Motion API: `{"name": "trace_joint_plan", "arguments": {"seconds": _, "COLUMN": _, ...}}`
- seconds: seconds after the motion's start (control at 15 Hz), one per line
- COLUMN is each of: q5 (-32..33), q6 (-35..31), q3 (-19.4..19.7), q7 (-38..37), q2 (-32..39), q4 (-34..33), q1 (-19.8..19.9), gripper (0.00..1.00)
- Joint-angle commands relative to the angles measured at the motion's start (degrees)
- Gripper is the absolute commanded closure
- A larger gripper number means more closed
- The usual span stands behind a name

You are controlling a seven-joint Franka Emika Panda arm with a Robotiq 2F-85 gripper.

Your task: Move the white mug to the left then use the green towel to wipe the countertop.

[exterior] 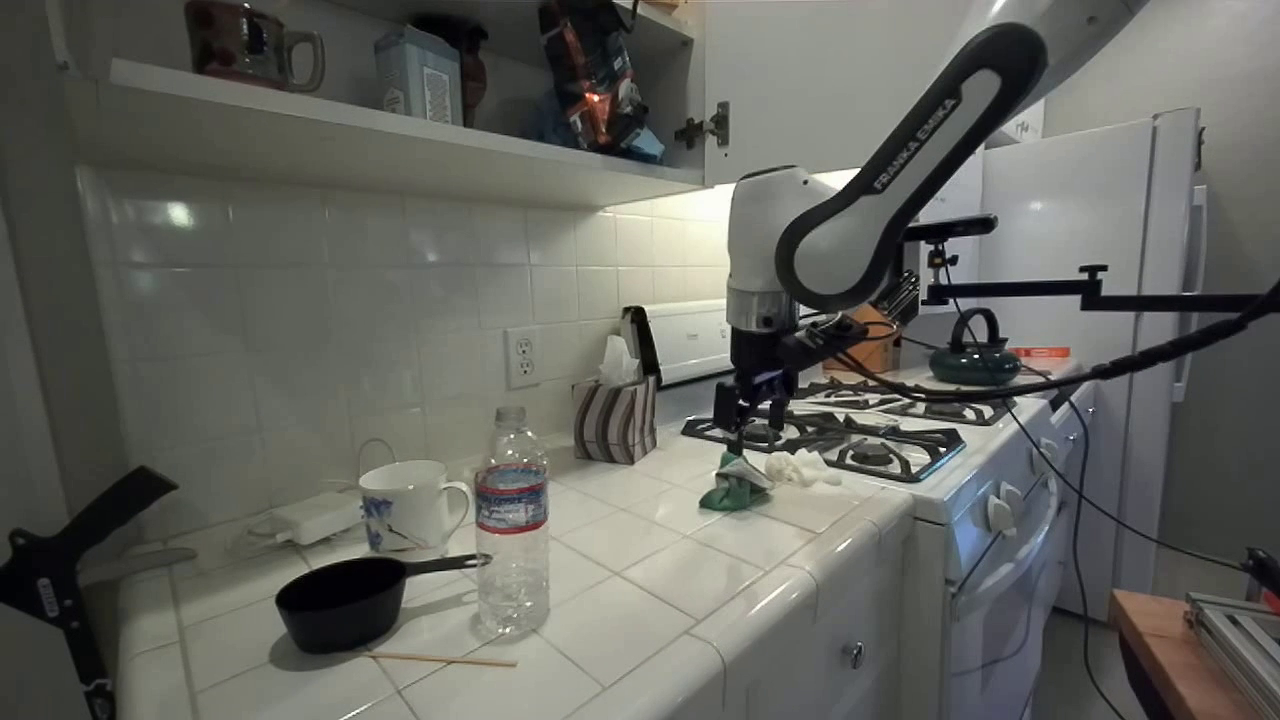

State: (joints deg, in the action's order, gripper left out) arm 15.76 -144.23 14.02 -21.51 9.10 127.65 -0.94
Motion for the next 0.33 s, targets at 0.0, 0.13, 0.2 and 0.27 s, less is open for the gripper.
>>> {"name": "trace_joint_plan", "arguments": {"seconds": 0.0, "q5": 1.4, "q6": -2.0, "q3": -3.1, "q7": 8.9, "q2": -11.0, "q4": 8.4, "q1": 2.0, "gripper": 0.0}}
{"name": "trace_joint_plan", "arguments": {"seconds": 0.13, "q5": -4.3, "q6": -1.7, "q3": -4.7, "q7": 16.0, "q2": -13.5, "q4": 9.1, "q1": 2.8, "gripper": 0.0}}
{"name": "trace_joint_plan", "arguments": {"seconds": 0.2, "q5": -0.9, "q6": -0.2, "q3": -5.0, "q7": 10.3, "q2": -9.5, "q4": 5.7, "q1": 3.3, "gripper": 0.0}}
{"name": "trace_joint_plan", "arguments": {"seconds": 0.27, "q5": -2.2, "q6": -0.3, "q3": -5.5, "q7": 12.6, "q2": -11.0, "q4": 6.5, "q1": 3.5, "gripper": 0.0}}
